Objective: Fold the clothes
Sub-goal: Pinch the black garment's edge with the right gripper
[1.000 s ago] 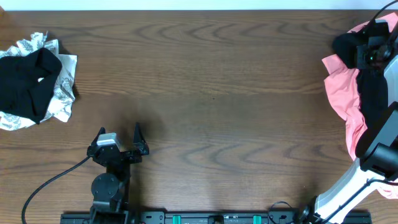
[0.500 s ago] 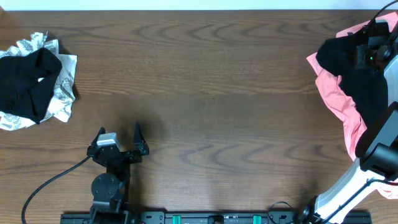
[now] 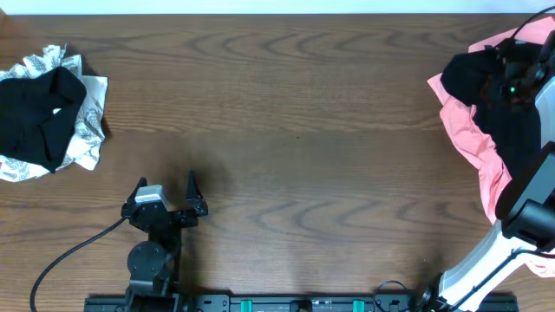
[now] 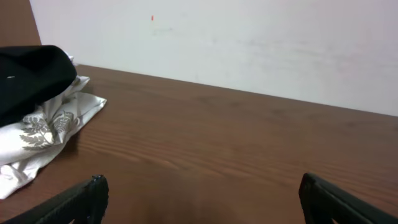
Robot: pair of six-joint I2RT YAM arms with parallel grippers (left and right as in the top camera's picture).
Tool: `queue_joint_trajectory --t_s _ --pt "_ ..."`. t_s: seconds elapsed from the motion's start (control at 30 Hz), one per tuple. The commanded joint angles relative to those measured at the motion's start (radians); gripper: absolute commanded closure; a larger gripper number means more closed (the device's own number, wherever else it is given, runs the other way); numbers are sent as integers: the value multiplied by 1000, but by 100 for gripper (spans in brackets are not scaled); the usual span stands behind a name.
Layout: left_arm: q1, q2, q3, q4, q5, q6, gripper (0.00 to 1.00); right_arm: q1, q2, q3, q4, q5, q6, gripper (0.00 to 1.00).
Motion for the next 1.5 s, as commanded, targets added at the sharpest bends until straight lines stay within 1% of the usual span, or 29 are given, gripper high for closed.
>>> queue_joint_trajectory --t_s 0.0,0.07,0.23,0.43,0.6,0.73,0.83,0.9,0.93,1.0,1.1,1.27,1.47 --pt "5 -6 -22 -34 -11 14 2 8 -13 -3 -19 -15 1 64" --pt "5 -6 -22 -34 -11 14 2 11 -12 -9 -25 -9 -27 64" --pt "5 -6 -22 -34 -11 14 2 25 -12 -45 -14 124 -33 62" --pt "5 -6 -22 -34 -11 14 2 45 -12 -148 67 137 -33 62" --pt "5 -6 -22 -34 -11 14 2 73 -12 -196 156 293 33 61" --pt "5 -6 -22 -34 -11 14 2 80 -12 -199 166 318 52 62" --pt "5 -6 -22 -34 -11 14 2 80 -12 -199 170 318 59 67" --pt "5 -6 -22 -34 -11 13 2 80 -12 -199 170 318 59 77" --pt "5 -6 -22 -34 -11 14 2 80 -12 -199 171 318 59 85" --pt "5 -6 -22 -34 -11 14 2 80 -12 -199 175 319 72 91" --pt "5 -6 -22 -34 -11 14 2 79 -12 -199 179 318 84 92" --pt "5 -6 -22 -34 -11 14 2 79 -12 -199 180 318 84 99" --pt "5 -6 -22 -34 -11 14 2 79 -13 -190 188 319 93 99"
